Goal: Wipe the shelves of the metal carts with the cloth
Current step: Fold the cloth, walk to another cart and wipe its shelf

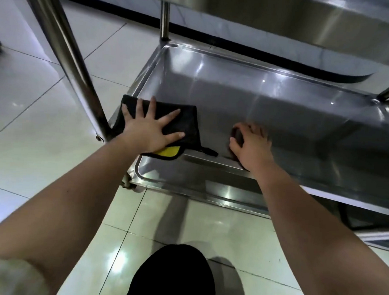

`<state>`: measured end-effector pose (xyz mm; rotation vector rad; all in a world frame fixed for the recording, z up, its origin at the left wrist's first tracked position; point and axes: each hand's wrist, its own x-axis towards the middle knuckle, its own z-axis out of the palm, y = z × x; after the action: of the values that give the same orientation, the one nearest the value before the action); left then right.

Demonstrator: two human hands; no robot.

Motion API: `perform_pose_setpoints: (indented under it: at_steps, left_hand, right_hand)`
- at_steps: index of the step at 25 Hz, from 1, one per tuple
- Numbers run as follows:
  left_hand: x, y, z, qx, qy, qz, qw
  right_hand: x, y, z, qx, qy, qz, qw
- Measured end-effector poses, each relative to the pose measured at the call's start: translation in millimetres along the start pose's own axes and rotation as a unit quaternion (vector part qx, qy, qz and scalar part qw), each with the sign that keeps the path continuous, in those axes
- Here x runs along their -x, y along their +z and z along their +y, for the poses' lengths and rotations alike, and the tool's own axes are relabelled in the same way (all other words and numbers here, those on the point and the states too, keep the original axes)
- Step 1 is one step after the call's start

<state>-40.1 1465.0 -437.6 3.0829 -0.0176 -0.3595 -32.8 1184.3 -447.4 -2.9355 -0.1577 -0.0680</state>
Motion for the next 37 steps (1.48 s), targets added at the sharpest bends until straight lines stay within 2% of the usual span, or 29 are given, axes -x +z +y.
perform_pose_setpoints:
  at_steps: [4, 12, 16, 20, 23, 25, 27, 30, 35, 37]
  left_hand:
    - [27, 9, 2, 0.000, -0.018, 0.012, 1.000]
    - [-61, -20, 4, -0.014, 0.004, -0.013, 1.000]
    - [-29, -12, 18, -0.006, 0.013, -0.051, 0.999]
    - [13, 1, 3, 0.009, 0.008, -0.056, 0.998]
    - [12, -3, 8, 0.008, 0.007, -0.048, 0.999]
    - [9, -3, 12, 0.001, 0.009, -0.038, 0.999]
    - [8, -3, 13, 0.010, 0.003, -0.051, 0.999]
    - [2, -2, 54, -0.007, 0.012, -0.042, 0.999]
    - [-3, 5, 204, -0.010, 0.125, -0.032, 0.992]
    - [-6, 5, 210, -0.011, 0.123, -0.029, 0.992]
  right_hand:
    - [3, 5, 3, 0.011, -0.002, 0.005, 1.000]
    - [-3, 12, 0, 0.029, 0.016, 0.010, 0.999]
    - [-5, 10, 5, 0.068, 0.083, -0.071, 0.992]
    - [-5, 5, 3, 0.062, 0.062, -0.111, 0.990]
    - [6, -9, 51, 0.050, -0.001, -0.107, 0.993]
    - [22, -22, 111, 0.054, 0.063, -0.083, 0.993]
    - [35, -29, 149, 0.072, 0.149, -0.104, 0.981]
    - [35, -27, 148, 0.076, 0.173, -0.131, 0.973]
    - [35, -27, 150, 0.070, 0.173, -0.126, 0.974]
    - [34, -29, 152, 0.059, 0.174, -0.127, 0.975]
